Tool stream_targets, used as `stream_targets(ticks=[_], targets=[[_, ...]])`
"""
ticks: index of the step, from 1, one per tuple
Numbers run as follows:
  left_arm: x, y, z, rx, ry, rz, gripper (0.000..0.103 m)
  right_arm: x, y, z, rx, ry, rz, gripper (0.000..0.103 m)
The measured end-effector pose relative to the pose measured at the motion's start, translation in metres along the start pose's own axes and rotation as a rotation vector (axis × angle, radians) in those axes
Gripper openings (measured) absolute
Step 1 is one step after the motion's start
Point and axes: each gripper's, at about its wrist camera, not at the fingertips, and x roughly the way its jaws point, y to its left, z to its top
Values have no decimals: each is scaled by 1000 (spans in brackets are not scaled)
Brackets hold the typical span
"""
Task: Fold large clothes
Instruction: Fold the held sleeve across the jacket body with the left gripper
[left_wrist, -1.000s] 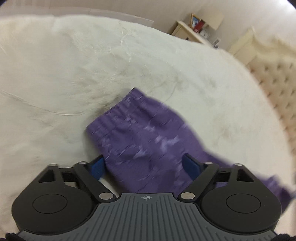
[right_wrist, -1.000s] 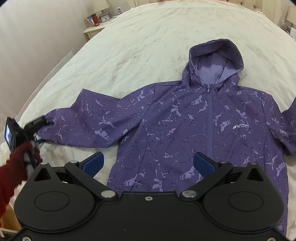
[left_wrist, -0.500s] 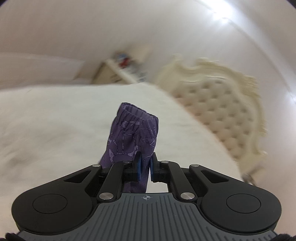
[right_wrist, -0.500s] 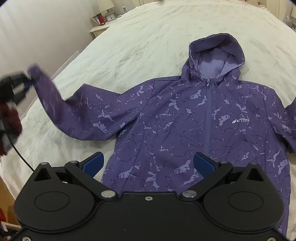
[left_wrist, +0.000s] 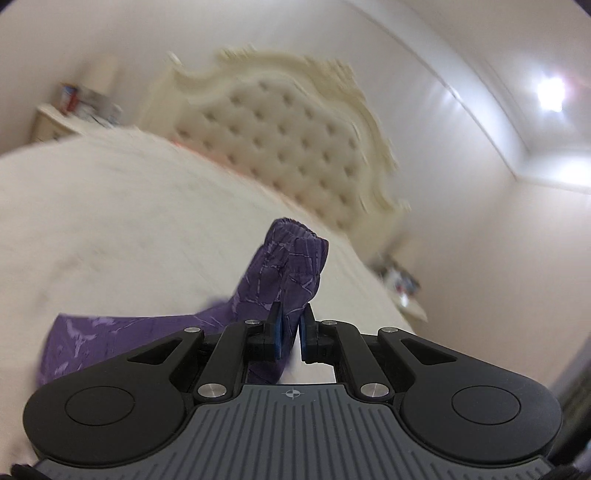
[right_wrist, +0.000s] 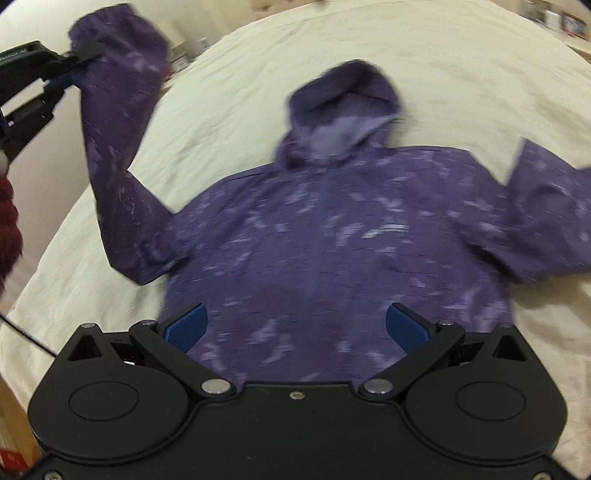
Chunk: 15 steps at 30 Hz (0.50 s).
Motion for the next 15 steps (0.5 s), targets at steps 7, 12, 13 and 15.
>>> stream_targets(ticks=[7,12,13,15], targets=[[76,-21,-63,43,201,8,13,-4,-57,-3,97,2,-73,102],[93,-28,-76,52,303,6,31,0,-81,-8,135,19,-117,102],[90,-35,-77,65,305,1,35,2,-84,-9,139,23,-124,102],[78,-45,-79,106,304,-23,53,5,-90,-12,145,32,-138,102]])
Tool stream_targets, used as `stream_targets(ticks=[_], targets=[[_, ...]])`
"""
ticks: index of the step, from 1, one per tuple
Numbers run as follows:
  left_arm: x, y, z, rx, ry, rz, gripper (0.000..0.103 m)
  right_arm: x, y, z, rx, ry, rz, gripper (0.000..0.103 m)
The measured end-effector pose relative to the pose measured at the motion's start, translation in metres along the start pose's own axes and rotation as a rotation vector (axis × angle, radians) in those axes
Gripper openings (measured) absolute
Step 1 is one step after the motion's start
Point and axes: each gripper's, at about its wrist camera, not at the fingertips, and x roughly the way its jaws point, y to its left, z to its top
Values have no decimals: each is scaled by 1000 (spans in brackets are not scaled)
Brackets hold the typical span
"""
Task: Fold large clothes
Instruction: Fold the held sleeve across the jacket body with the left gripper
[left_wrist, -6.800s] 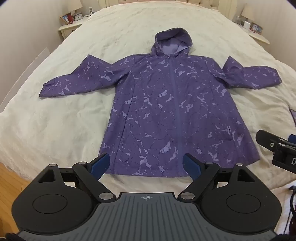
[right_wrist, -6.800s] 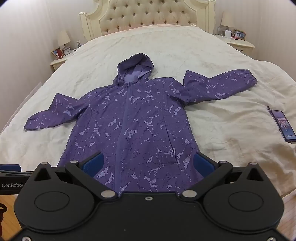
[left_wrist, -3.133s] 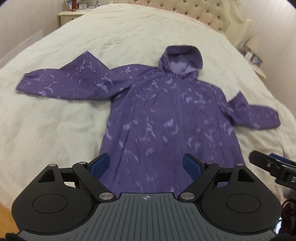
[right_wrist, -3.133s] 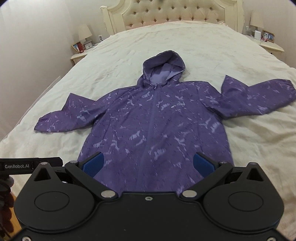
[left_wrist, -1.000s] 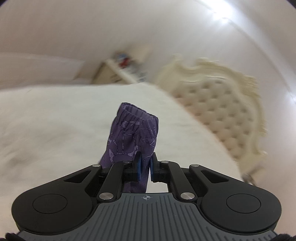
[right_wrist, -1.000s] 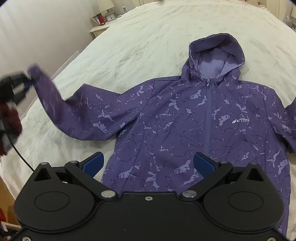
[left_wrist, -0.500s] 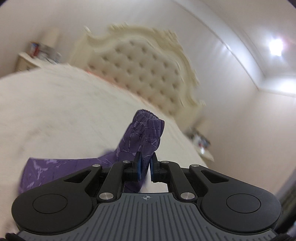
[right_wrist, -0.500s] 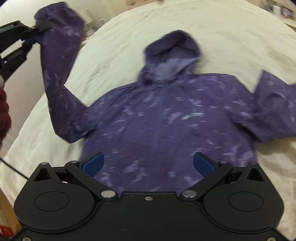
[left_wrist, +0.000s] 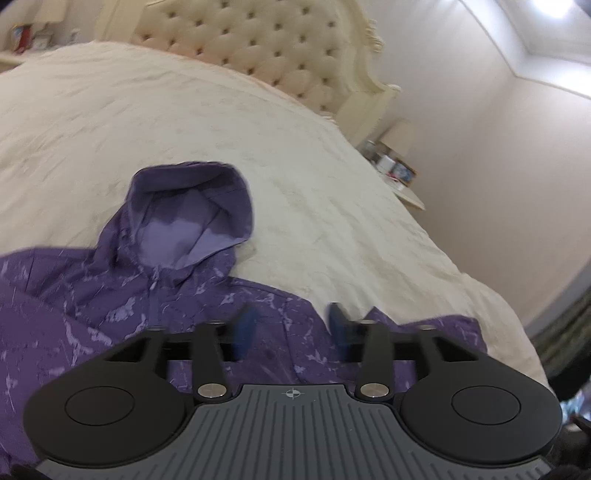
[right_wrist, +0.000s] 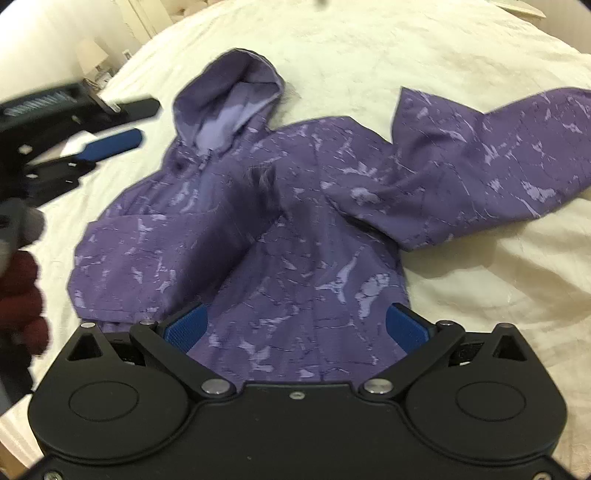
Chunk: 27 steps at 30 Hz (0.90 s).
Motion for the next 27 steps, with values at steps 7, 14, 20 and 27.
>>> stream_targets(ticks=[7,14,20,27], targets=[[-27,13,-25,151,53,88,57,21,3,10,21,9,9,102],[-40,89,-46,95,167,328,57,64,6,31,58,24,32,102],[-61,138,-50,49,183,472,57,101,-1,38,93,78,8,95],[-73,176,-48,-25,159,537,57,109,14,46,-3,100,-21,36]])
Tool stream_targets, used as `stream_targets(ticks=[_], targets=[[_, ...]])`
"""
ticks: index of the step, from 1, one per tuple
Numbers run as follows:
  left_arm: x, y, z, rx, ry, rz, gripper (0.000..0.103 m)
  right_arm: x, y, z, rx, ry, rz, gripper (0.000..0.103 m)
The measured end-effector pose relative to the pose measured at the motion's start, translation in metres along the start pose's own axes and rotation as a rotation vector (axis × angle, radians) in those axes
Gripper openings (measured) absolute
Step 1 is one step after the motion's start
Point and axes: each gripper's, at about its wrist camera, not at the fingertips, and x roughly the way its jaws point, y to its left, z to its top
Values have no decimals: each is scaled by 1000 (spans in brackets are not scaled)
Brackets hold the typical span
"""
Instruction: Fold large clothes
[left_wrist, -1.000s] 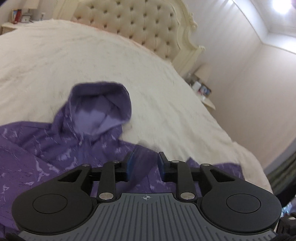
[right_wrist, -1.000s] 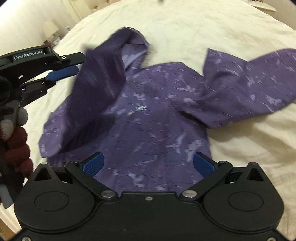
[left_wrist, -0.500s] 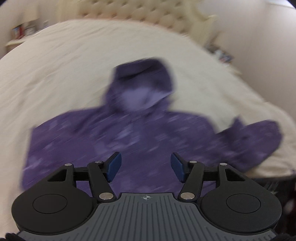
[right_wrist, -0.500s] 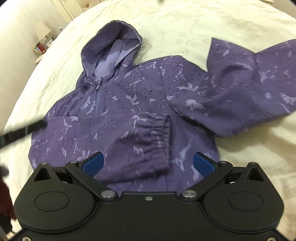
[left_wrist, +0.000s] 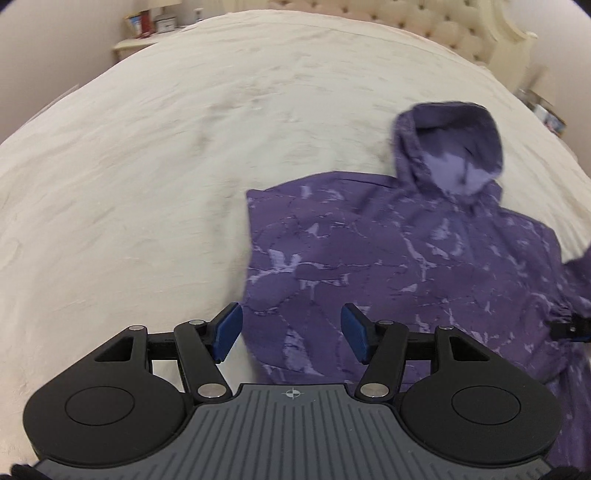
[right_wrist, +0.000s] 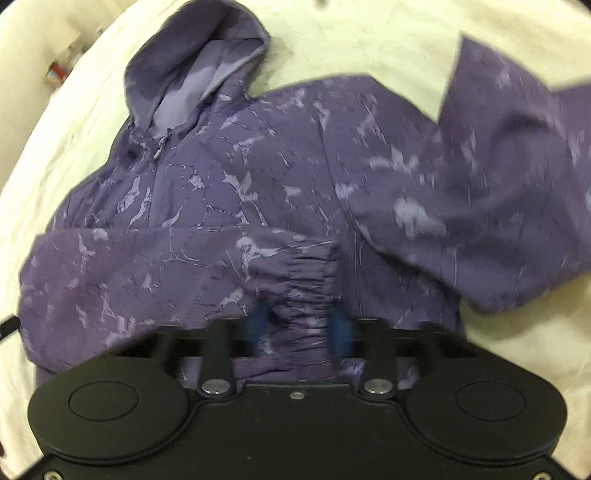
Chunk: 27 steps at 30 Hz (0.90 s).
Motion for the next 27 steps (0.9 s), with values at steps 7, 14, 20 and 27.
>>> stream_targets(ticks=[7,14,20,27], targets=[[18,14,10,-52,-15,3,57,-33,13,23,-95,-175,-49,30],[39,8,4,-10,46,-119,57,-12,8,25,-66,-92,-35,33],[40,14,-12,-1,147,-62,58,-5,9,21,-83,-54,-47,37],[20,16,-11,-15,78,106,58,-7,15,15,-106,-71,-131,49]])
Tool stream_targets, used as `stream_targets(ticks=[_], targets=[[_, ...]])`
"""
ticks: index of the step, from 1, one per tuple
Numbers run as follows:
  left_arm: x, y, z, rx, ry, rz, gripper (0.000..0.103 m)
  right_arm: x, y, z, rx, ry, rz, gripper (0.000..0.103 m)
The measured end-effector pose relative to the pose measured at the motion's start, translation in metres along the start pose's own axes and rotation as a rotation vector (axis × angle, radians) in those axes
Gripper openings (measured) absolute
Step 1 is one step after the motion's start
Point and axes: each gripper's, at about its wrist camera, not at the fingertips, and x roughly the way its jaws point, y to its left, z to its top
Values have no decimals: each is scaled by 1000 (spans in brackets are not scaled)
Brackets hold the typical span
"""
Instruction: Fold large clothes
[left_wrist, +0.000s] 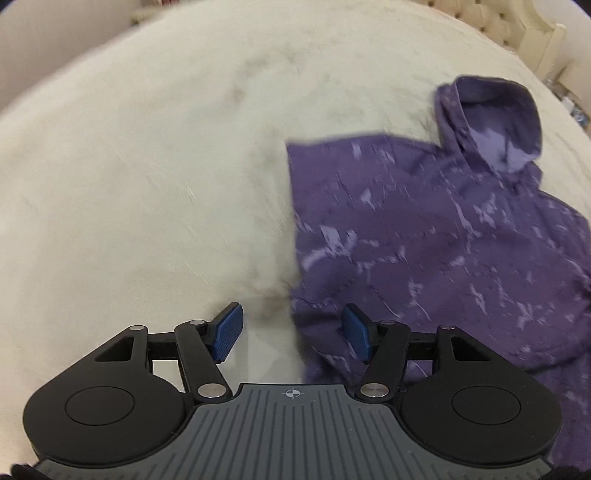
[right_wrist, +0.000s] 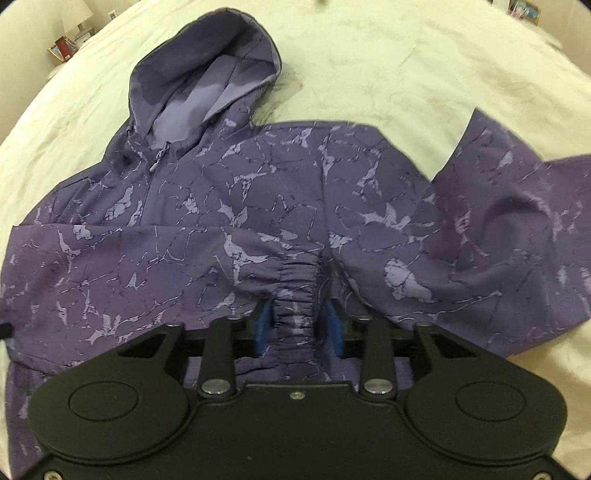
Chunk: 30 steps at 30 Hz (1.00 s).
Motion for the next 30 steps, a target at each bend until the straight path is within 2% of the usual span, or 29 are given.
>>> stream_targets(ticks=[2,6,8,11,14,16,18,19,21,24,26,30], targets=[[-12,-5,2,12,-44,55,58,-8,4,-3,-14,-33,-12,49],[-36,-9,5,-35,-111,46,58,-24,5,-10,-10,-94,39,49],[-44,-14,5,-49,-123,36,58,-18,5,-13,-10,-59,65,49],[-53,-22,4,-68,-107,-22,58,5,-1,-18,9,53,54,52],[-59,-39,-1,-66,-86,-78,59,-2,-14,-21,84,39,98,54],[-64,-48,-6,-73,-84,-127,63,-16,-20,-23,111,6,129,59],[-68,-58,-11,-87,-67,-152,75,-32,-28,-26,122,-24,144,63],[-70,-65,-15,-95,-61,-165,77,-38,-33,-28,134,-36,155,64],[-73,-76,-19,-96,-40,-198,81,-50,-48,-34,174,-52,166,77],[-74,-98,-24,-78,-7,-232,90,-61,-77,-42,250,-61,193,83],[-78,-112,-25,-62,-8,-250,94,-64,-101,-46,299,-56,200,86],[-89,-143,-30,-25,-19,-265,94,-68,-147,-52,348,-65,179,90]])
